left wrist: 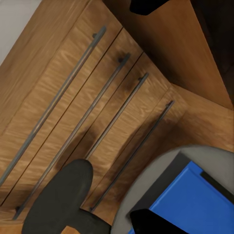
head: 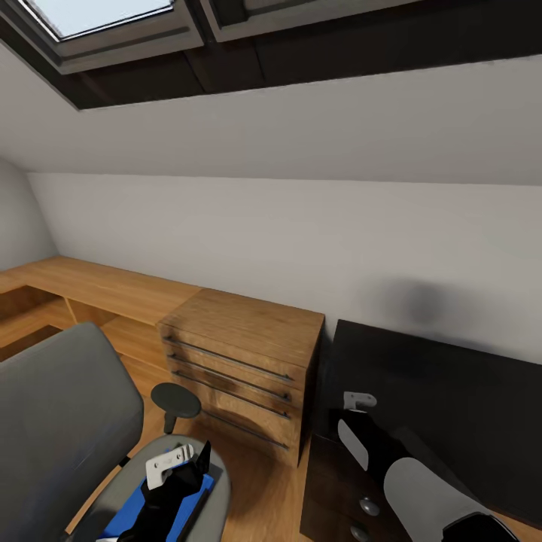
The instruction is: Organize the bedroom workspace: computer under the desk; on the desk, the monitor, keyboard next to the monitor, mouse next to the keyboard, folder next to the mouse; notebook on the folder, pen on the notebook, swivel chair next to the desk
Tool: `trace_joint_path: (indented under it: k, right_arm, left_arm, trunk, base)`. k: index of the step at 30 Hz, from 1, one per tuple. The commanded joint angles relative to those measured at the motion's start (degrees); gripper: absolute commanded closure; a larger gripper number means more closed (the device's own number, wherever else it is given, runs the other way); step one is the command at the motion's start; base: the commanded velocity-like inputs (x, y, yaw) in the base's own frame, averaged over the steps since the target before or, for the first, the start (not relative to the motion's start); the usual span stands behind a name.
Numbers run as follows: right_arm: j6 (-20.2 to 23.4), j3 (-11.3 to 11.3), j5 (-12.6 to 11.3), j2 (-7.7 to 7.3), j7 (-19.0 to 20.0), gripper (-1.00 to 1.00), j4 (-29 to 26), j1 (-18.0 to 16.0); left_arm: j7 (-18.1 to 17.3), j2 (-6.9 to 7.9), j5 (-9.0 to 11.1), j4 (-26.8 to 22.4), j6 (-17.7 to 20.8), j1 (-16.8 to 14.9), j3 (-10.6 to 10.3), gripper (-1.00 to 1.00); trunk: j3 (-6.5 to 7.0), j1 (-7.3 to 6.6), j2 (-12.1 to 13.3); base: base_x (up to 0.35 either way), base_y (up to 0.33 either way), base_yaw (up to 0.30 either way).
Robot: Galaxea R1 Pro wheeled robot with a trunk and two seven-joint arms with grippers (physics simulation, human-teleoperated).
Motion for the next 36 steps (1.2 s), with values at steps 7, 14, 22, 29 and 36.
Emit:
trace_joint_path:
  k: [7,14,22,29,36]
  right_arm:
    - [0.2,0.5,-0.8,-0.05,-0.5,1.0,-0.1,0.0]
    - [0.1,0.5,-0.8,-0.06,-0.5,1.0,-0.1,0.0]
    - [0.1,0.5,-0.8,-0.06,-0.5,1.0,-0.2,0.0]
    - [-0.3,0.2,-0.8,-0.17,-0.7,1.0,-3.6,0.0]
    - [1.0,-0.6,-0.7,-0.77,-1.0,1.0,-12.2,0.2]
  left_arm:
    - [0.3,0.0,0.5,-0.1,0.2,0.0,-0.1,-1.0]
    - [0.3,0.0,0.5,-0.1,0.2,0.0,-0.1,-1.0]
    - [0.3,0.0,0.5,-0.1,0.2,0.0,-0.1,-1.0]
    - [0.3,-0.05,0.5,-0.1,0.3,0.0,-0.1,-1.0]
    - [0.4,-0.08,0.5,0.0,0.3,0.0,-0.1,-1.0]
  trunk:
    - [-0.06,0.01,0.0]
    - [-0.06,0.01,0.0]
    - [-0.06,0.01,0.0]
    - [1.2,-1.53,2.8]
    - [2.46,-3.07,5.6]
  base:
    - [0.0,0.0,0.0]
    - [0.0,0.0,0.0]
    - [0.0,0.0,0.0]
    - [0.0,0.0,0.0]
    - [0.0,0.0,0.0]
